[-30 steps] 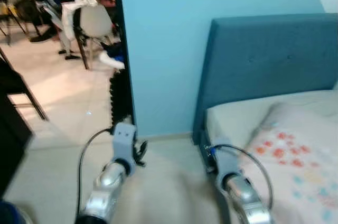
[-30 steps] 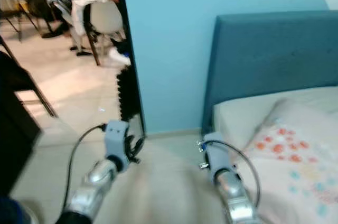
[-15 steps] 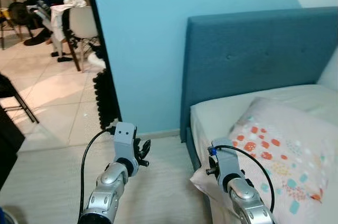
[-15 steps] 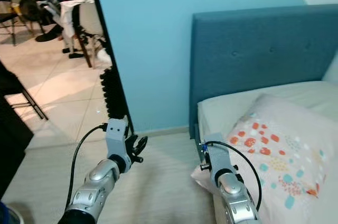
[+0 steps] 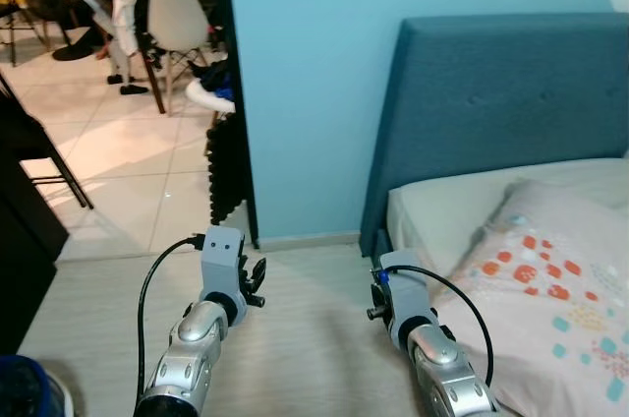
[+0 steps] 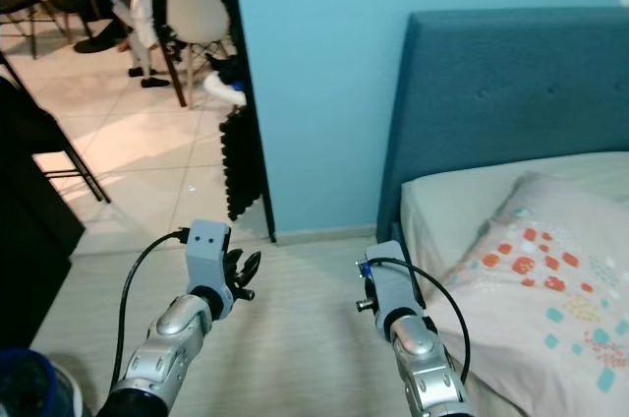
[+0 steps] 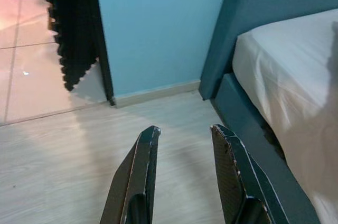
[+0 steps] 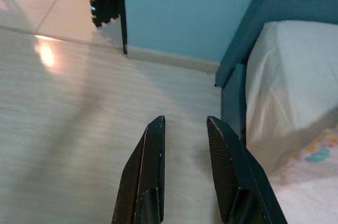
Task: Clean up the room
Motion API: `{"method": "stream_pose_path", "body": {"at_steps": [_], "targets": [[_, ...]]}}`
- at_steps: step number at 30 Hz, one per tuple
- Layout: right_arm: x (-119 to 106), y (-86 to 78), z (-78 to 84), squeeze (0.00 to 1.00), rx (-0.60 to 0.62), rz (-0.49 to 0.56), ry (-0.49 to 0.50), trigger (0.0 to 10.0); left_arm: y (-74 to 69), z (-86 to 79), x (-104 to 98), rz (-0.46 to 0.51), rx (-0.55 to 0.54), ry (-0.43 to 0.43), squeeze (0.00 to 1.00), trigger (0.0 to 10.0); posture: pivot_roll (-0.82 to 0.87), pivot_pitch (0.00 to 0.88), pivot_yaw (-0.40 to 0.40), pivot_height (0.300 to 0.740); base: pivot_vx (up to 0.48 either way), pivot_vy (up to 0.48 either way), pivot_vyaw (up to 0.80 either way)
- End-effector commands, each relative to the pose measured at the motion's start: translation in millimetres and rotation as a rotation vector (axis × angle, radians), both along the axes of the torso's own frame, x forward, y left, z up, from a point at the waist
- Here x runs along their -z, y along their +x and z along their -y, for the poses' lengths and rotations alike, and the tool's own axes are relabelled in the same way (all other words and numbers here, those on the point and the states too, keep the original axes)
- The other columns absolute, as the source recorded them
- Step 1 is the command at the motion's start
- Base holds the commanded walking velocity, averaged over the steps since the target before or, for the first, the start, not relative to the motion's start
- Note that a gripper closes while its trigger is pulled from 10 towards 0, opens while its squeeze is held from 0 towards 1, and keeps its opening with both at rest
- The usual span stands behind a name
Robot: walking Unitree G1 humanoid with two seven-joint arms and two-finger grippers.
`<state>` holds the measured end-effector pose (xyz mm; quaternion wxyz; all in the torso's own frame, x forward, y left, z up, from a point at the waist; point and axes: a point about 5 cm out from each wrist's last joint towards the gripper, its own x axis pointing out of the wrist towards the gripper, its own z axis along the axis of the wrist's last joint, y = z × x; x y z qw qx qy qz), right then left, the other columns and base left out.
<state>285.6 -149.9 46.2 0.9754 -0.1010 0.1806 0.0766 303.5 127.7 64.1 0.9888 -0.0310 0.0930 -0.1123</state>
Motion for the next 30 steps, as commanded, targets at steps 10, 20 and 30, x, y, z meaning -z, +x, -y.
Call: {"method": "stream_pose_path", "body": {"at_steps": [10,20,30], "targets": [[3.7,-5.5,2.4,0.0,0.033,-0.001,0.019,10.0,2.0,-1.3,-1.0,0.001,0.007,0.015,0.0,10.0,-0.03,0.0,0.027,0.74,0.0,0.0,0.0],[2.6,-3.7,-0.1,0.0,0.034,0.013,0.035,10.0,3.3,-1.4,-5.7,0.033,-0.009,-0.013,0.0,10.0,-0.03,0.0,0.02,0.74,0.127,0.0,0.0],[1.2,-0.1,-1.9,0.0,0.025,0.02,0.041,10.0,6.1,-6.4,-9.8,0.053,-0.031,-0.021,0.0,10.0,-0.02,0.0,0.007,0.74,0.378,0.0,0.0]]}}
